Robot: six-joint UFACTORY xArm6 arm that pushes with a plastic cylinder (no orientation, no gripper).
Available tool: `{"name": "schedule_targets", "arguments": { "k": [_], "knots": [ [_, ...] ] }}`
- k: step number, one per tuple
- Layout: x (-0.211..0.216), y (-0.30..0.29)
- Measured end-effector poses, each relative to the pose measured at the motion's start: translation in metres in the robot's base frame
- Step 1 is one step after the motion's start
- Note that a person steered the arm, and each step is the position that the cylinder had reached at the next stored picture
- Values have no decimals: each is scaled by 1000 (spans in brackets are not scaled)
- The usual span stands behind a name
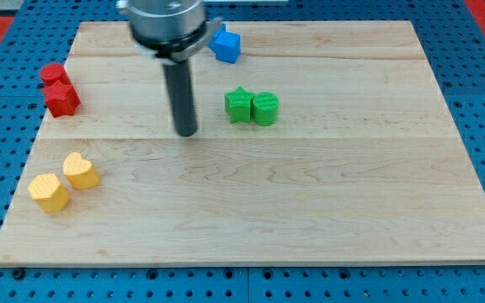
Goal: Push the yellow hexagon towards the bottom right of the board
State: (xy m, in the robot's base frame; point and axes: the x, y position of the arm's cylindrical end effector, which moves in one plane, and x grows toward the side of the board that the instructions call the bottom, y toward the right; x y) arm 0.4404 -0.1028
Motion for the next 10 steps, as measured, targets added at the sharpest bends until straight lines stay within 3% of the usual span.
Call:
{"name": "schedule_targets", "arguments": {
  "k": [2, 3, 4, 6, 7, 8, 10],
  "knots": [
    [10, -157],
    [63, -188],
    [98, -179],
    [83, 26],
    [89, 83],
    [96, 32],
    [87, 179]
  ]
}}
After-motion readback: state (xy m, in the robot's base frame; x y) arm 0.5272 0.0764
